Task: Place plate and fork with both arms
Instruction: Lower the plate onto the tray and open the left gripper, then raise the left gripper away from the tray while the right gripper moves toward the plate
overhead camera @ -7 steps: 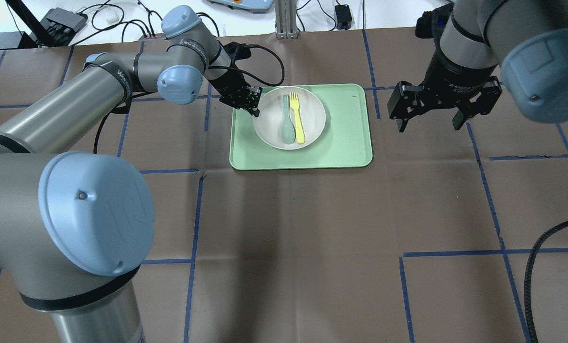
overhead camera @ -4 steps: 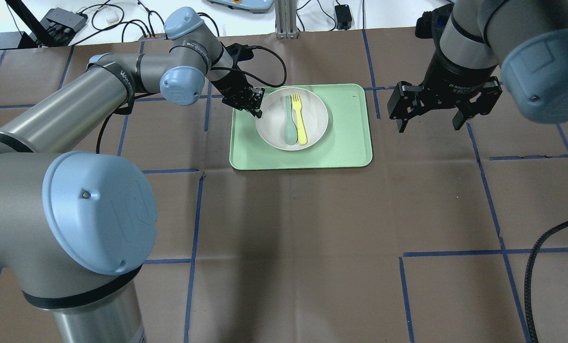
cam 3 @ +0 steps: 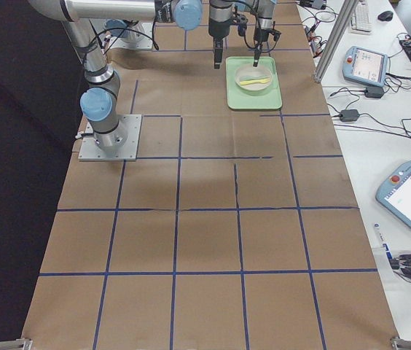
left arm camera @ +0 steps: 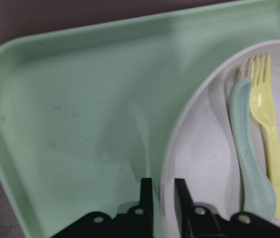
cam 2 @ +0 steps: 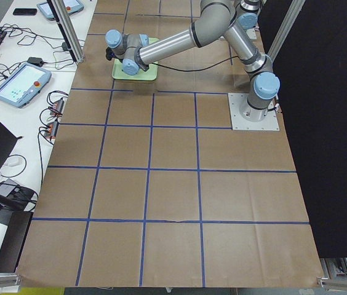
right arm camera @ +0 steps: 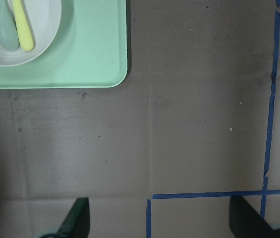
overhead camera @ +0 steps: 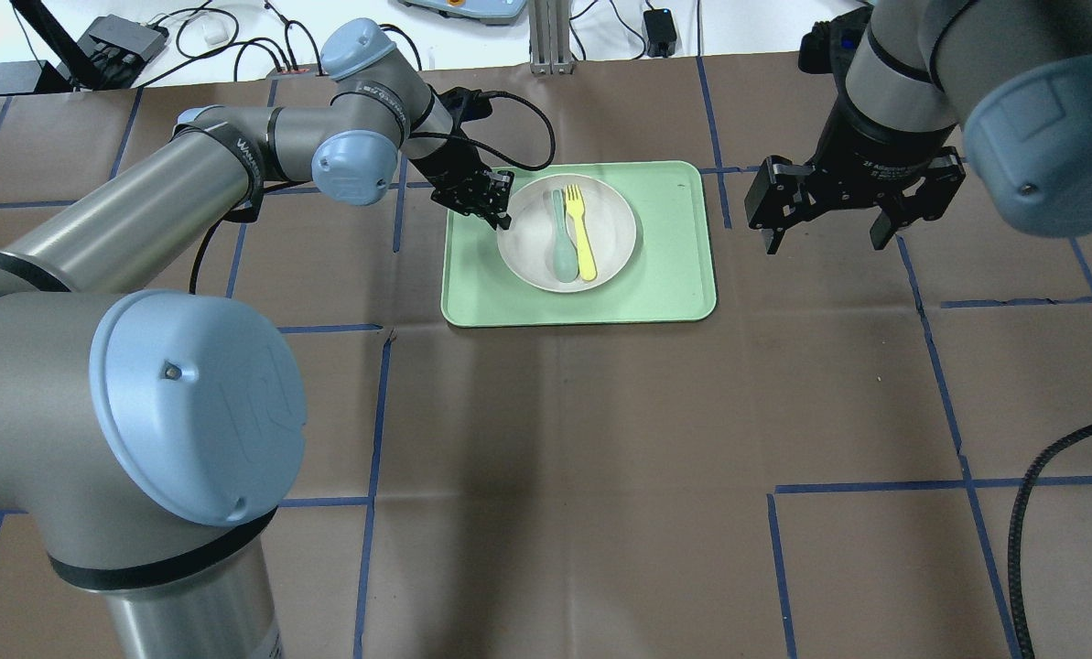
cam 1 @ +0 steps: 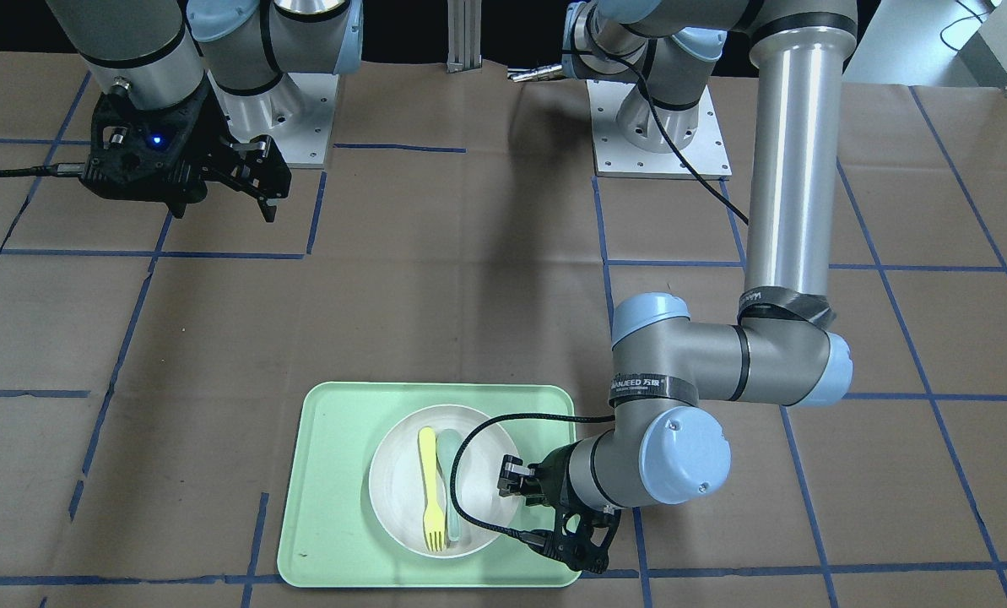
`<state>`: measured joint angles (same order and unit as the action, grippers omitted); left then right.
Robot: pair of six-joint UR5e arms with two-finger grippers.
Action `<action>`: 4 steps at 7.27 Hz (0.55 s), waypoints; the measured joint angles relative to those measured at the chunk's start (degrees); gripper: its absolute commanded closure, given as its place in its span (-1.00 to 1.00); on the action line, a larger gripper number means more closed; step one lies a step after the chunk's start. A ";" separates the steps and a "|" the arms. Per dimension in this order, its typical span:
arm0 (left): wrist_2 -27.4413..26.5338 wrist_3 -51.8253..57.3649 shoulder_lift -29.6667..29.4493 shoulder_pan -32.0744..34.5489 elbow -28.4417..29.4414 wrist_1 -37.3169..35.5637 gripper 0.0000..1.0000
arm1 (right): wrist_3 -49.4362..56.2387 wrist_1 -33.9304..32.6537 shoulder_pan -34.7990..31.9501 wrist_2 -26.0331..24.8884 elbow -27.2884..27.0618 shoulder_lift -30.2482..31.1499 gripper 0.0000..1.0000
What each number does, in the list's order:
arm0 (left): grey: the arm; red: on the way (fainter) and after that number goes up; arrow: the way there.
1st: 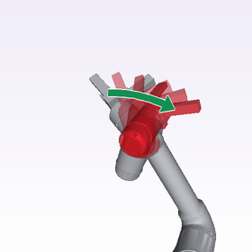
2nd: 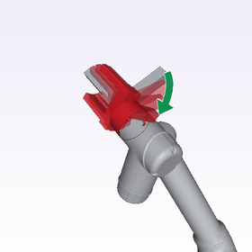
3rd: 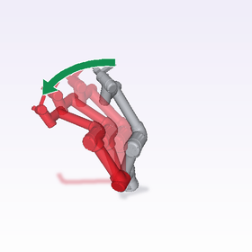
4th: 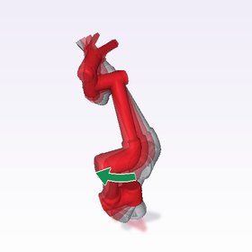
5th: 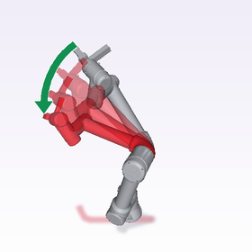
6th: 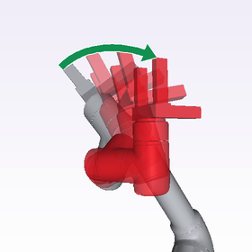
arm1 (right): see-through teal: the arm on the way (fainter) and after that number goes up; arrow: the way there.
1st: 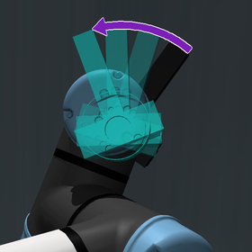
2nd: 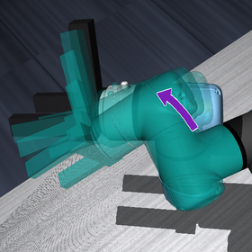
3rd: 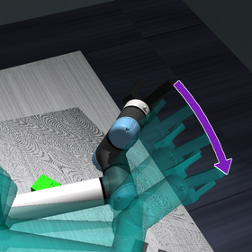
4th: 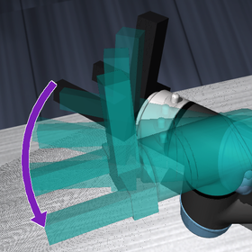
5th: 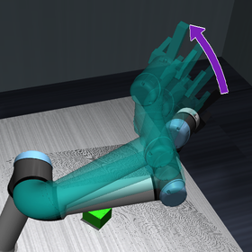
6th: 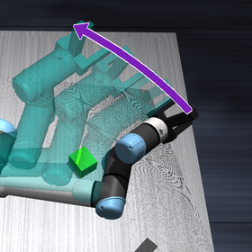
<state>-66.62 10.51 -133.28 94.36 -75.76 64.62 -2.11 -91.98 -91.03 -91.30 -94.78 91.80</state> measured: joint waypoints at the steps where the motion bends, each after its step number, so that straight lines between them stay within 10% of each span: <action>1: -0.15 -0.13 0.91 0.04 -0.03 0.24 -0.99 | 0.00 -0.02 -0.01 0.02 0.01 -0.01 -1.00; 4: -1.82 -3.16 10.38 0.00 -1.42 10.47 -0.99 | -0.06 -0.06 -0.02 0.01 0.00 0.04 -1.00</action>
<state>-68.44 7.35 -122.90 94.36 -77.18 75.09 -2.17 -92.05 -91.05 -91.30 -94.78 91.84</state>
